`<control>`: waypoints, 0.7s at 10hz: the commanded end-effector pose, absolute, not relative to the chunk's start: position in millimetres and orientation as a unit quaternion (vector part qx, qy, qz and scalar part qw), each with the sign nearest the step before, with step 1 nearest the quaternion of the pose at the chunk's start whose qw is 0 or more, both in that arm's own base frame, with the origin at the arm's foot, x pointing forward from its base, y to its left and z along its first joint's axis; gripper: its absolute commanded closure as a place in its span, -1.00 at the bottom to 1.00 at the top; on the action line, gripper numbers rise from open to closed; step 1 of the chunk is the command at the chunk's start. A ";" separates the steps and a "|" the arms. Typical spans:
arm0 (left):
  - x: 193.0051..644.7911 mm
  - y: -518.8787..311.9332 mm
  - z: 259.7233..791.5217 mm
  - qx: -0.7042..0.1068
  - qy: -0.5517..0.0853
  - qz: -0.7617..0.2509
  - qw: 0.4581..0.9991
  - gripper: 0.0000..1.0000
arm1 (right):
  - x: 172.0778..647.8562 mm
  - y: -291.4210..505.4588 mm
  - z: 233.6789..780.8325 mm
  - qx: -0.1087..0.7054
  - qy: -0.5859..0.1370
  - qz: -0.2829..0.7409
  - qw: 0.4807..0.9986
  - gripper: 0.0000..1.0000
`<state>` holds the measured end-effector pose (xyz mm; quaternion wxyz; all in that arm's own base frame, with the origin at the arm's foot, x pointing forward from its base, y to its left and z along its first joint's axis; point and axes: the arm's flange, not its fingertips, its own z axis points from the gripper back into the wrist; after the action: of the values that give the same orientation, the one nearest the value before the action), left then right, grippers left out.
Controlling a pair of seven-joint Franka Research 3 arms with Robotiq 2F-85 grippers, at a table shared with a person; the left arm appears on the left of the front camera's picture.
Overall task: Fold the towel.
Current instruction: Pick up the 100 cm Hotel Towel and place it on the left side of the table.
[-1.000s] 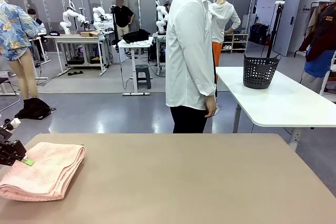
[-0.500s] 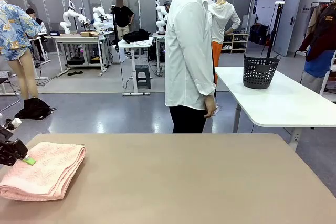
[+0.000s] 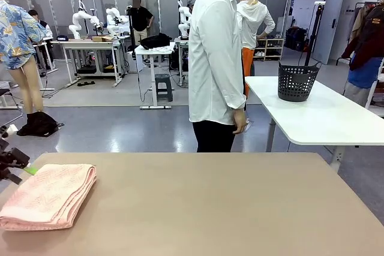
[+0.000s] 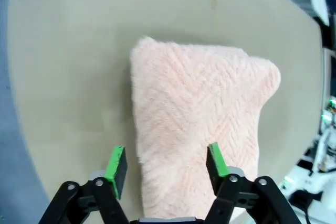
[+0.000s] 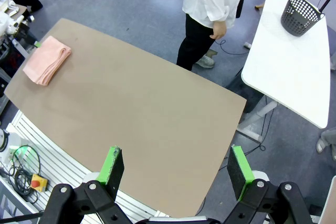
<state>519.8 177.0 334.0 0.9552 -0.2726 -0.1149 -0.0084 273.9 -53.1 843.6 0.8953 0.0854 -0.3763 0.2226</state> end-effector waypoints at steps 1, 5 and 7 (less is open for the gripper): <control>491.9 162.0 355.7 -0.209 -0.147 0.003 0.967 -1.00 | 273.7 -52.8 842.6 0.087 -0.374 0.223 0.896 -1.00; 464.5 143.6 380.2 -0.193 -0.175 0.005 0.966 -1.00 | 273.7 -52.8 842.6 0.087 -0.374 0.223 0.896 -1.00; 472.0 152.0 378.9 -0.212 -0.176 -0.013 0.961 -1.00 | 273.7 -52.8 842.6 0.087 -0.374 0.223 0.896 -1.00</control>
<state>465.2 145.8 381.6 0.9608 -0.2095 -0.1812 -0.0083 273.8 -53.0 843.6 0.8952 0.0854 -0.3764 0.2227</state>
